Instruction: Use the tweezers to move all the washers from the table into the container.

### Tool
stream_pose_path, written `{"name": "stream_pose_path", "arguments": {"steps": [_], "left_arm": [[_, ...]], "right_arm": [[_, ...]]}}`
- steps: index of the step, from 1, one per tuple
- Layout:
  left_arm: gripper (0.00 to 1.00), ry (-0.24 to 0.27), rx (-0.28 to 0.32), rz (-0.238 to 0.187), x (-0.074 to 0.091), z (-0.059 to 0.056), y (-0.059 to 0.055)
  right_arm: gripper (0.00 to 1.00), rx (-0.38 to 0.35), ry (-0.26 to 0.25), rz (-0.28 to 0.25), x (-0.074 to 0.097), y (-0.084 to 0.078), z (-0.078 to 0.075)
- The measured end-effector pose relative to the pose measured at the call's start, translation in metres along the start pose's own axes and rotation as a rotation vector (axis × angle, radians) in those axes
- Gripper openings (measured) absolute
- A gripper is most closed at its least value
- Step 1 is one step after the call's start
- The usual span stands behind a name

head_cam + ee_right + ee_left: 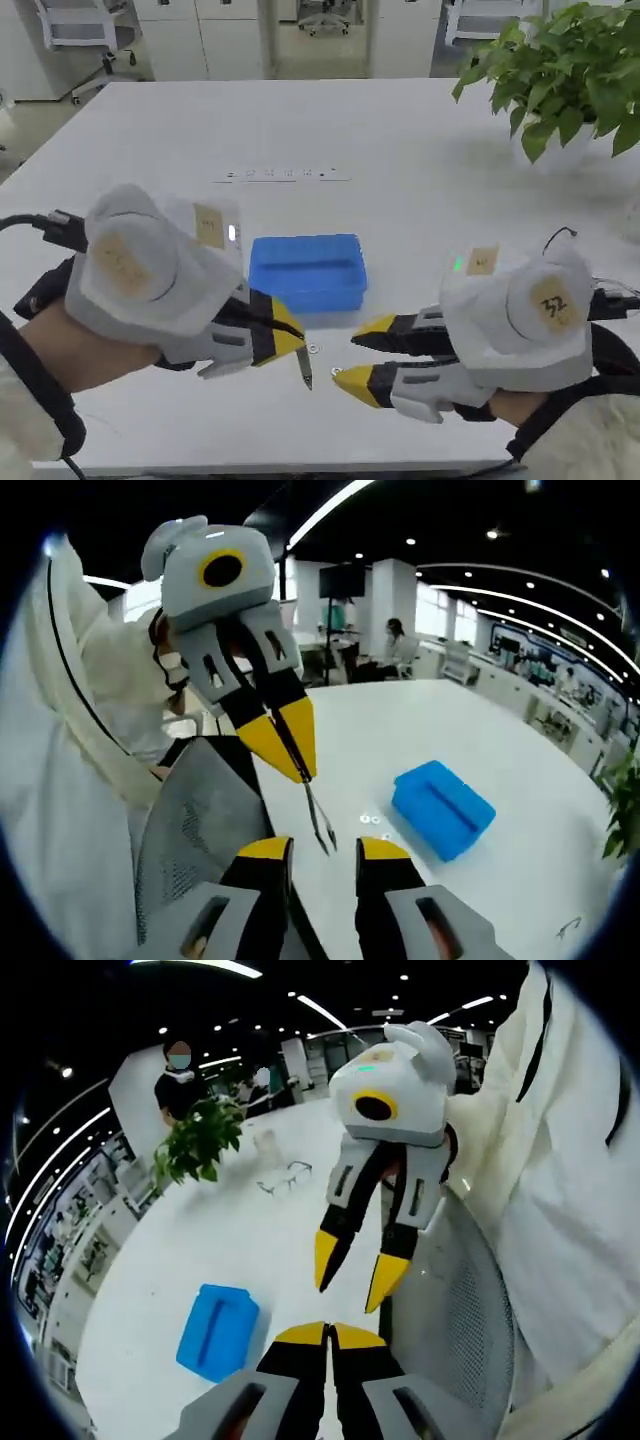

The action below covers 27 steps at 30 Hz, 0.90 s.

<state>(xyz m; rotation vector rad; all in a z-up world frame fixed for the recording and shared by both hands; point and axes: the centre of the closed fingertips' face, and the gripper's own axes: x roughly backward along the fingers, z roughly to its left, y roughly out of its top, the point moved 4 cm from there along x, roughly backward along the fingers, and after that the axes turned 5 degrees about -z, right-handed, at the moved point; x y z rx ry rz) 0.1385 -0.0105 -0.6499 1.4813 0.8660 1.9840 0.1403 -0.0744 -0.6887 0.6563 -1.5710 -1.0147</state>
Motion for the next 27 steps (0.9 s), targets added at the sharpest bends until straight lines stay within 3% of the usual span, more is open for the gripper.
{"name": "stream_pose_path", "arguments": {"steps": [3,9,14,18,24,25,27], "left_arm": [[0.00,-0.015,-0.012,-0.008,0.008,-0.004,0.011],[0.00,-0.046,-0.024,0.004,0.018,-0.014,0.022],[0.00,-0.047,-0.022,0.002,0.026,-0.021,0.024],[0.00,-0.053,-0.019,-0.021,0.033,-0.022,0.027],[0.00,-0.053,-0.032,-0.027,0.038,-0.018,0.023],[0.00,-0.048,-0.031,-0.031,0.040,-0.016,0.022],[0.00,0.018,0.023,-0.048,0.043,-0.006,0.019]], "right_arm": [[0.18,0.014,0.084,-0.012,-0.004,0.010,0.009],[0.13,0.020,0.147,-0.028,-0.012,0.020,0.020],[0.08,0.045,0.170,-0.027,-0.016,0.024,0.023],[0.11,0.052,0.185,-0.032,-0.021,0.030,0.026],[0.04,0.084,0.186,-0.035,-0.031,0.036,0.027],[0.04,0.086,0.185,-0.038,-0.033,0.037,0.026],[0.03,0.106,0.159,-0.040,-0.036,0.041,0.023]]}}
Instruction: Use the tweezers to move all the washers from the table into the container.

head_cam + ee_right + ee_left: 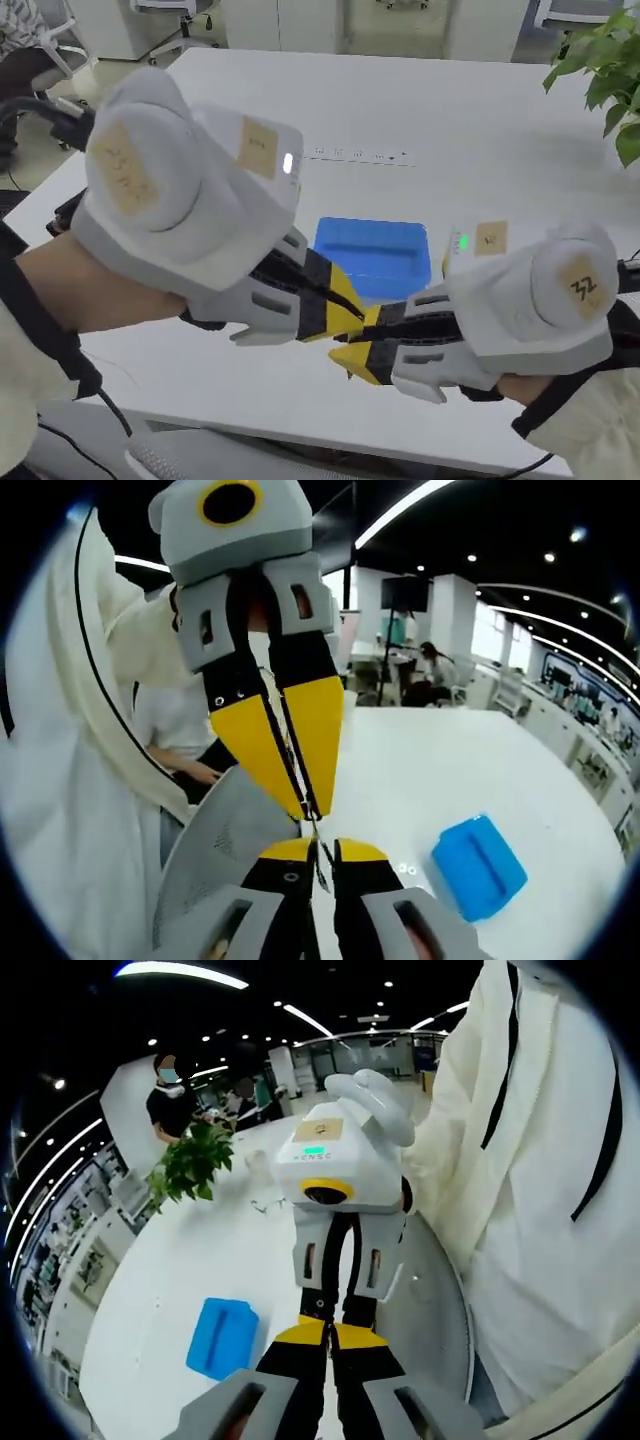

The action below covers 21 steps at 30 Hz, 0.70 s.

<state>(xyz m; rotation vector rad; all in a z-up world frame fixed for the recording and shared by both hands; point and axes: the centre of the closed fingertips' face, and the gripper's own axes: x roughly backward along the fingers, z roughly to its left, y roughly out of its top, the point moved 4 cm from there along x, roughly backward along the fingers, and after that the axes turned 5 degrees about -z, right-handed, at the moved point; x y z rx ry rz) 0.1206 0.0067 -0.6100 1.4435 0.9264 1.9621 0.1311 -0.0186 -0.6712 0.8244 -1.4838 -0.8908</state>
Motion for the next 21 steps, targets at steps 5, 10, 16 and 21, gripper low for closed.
{"name": "stream_pose_path", "arguments": {"steps": [5,10,16,21], "left_arm": [[0.00,0.149,0.052,-0.071,0.006,0.011,-0.007],[0.07,0.339,0.158,-0.186,0.010,0.025,-0.020],[0.29,0.590,0.340,-0.293,0.023,0.029,-0.050],[0.46,0.705,0.467,-0.228,0.019,0.021,-0.095]], "right_arm": [[0.01,-0.062,-0.043,-0.010,-0.005,0.004,-0.009],[0.01,-0.084,-0.098,-0.054,-0.012,0.001,-0.024],[0.01,-0.091,-0.135,-0.086,-0.019,-0.007,-0.045],[0.01,-0.153,-0.158,-0.143,-0.028,-0.016,-0.069]]}}
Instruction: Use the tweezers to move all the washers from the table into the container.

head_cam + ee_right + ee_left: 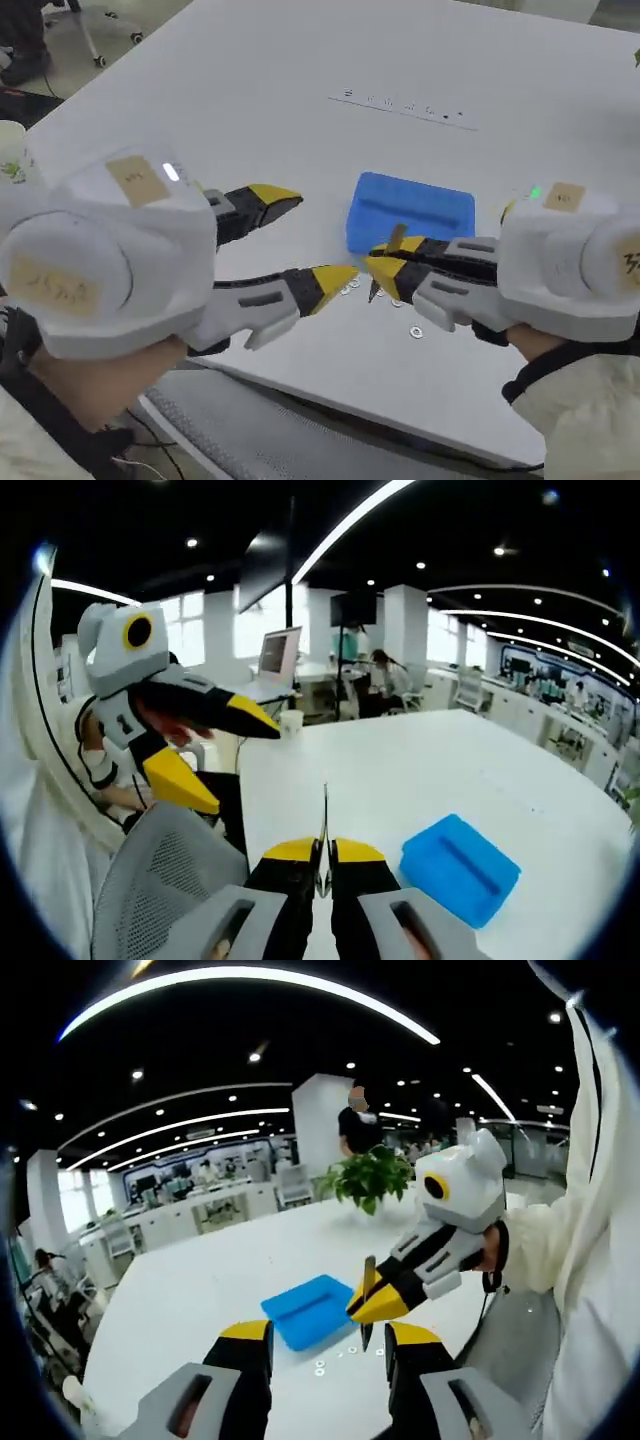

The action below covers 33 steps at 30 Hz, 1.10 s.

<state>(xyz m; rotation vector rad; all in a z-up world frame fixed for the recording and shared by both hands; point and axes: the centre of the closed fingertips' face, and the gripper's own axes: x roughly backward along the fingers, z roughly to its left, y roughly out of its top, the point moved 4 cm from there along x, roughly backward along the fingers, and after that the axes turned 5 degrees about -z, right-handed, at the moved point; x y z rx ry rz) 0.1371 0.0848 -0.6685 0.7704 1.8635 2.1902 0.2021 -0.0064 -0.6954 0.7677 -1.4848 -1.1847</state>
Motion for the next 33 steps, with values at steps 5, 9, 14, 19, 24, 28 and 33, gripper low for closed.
{"name": "stream_pose_path", "arguments": {"steps": [5,9,14,19,24,28,33], "left_arm": [[0.67,0.147,0.029,0.016,-0.010,0.011,-0.029],[0.76,0.224,0.051,0.060,-0.024,0.016,-0.047],[0.90,0.302,0.050,0.071,-0.037,0.025,-0.056],[0.91,0.354,0.058,0.083,-0.046,0.031,-0.064],[0.93,0.348,0.083,0.098,-0.048,0.030,-0.071],[0.99,0.294,0.072,0.131,-0.055,0.022,-0.078],[0.99,0.296,0.060,0.149,-0.054,0.025,-0.081]], "right_arm": [[0.01,-0.030,0.000,-0.021,-0.016,-0.007,-0.016],[0.01,-0.029,-0.015,-0.027,-0.028,-0.013,-0.026],[0.01,-0.058,-0.019,-0.046,-0.044,-0.022,-0.039],[0.01,-0.085,-0.006,-0.016,-0.061,-0.038,-0.048],[0.02,-0.095,-0.009,-0.013,-0.070,-0.049,-0.056],[0.02,-0.118,-0.025,-0.007,-0.074,-0.060,-0.058],[0.02,-0.152,-0.049,0.000,-0.078,-0.071,-0.060]]}}
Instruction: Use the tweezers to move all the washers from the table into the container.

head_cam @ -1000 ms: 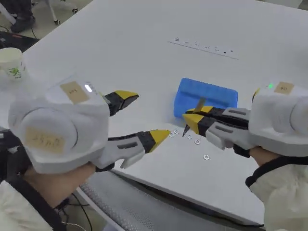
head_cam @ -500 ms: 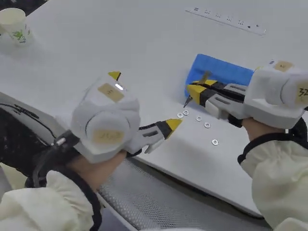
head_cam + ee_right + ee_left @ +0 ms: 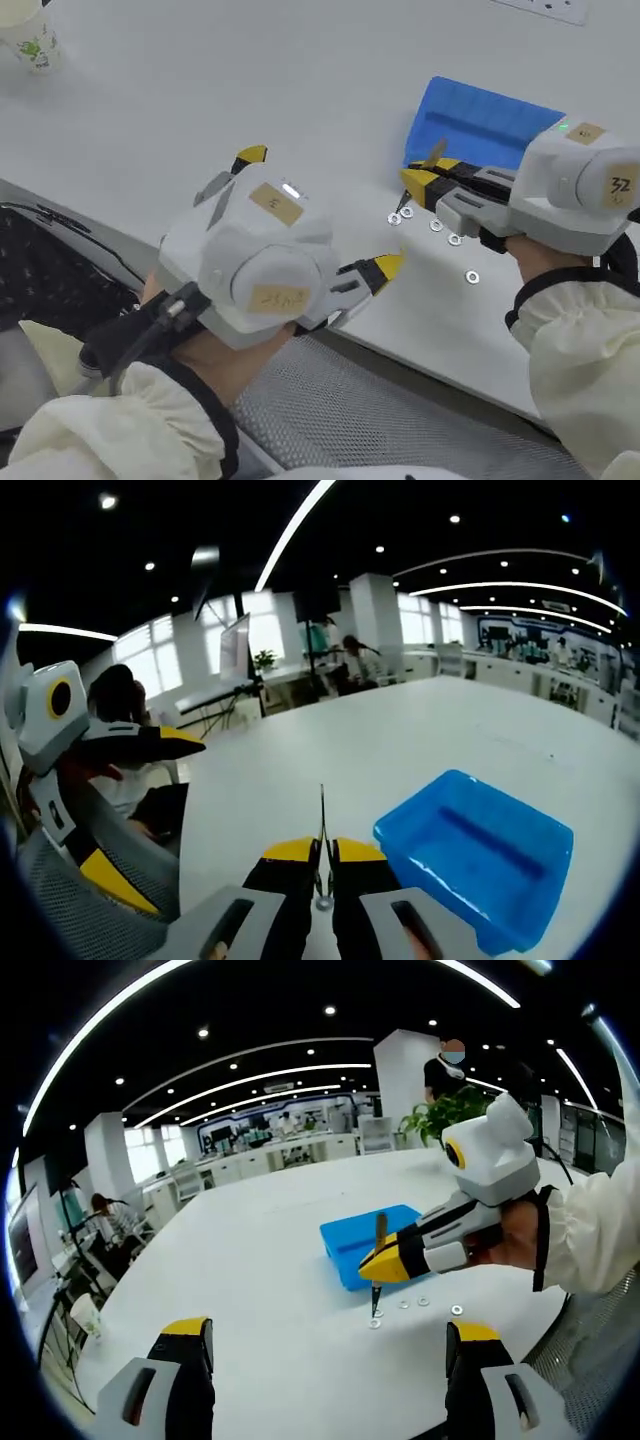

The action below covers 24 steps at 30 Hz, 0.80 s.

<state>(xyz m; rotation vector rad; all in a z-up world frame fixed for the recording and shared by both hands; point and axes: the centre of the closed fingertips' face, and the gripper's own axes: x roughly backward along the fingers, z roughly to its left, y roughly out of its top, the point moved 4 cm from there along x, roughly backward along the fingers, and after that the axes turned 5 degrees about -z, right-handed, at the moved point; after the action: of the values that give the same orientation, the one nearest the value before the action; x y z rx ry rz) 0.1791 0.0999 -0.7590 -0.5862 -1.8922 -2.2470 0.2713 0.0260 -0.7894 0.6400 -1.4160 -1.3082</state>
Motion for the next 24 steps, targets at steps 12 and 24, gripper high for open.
{"name": "stream_pose_path", "arguments": {"steps": [12,24], "left_arm": [[0.99,-0.024,-0.009,0.045,-0.002,-0.001,-0.008],[0.99,-0.009,-0.032,0.061,-0.001,-0.001,-0.010]], "right_arm": [[0.02,0.012,-0.025,0.016,-0.006,-0.004,-0.003],[0.02,0.124,-0.013,0.059,0.000,-0.008,0.005]]}}
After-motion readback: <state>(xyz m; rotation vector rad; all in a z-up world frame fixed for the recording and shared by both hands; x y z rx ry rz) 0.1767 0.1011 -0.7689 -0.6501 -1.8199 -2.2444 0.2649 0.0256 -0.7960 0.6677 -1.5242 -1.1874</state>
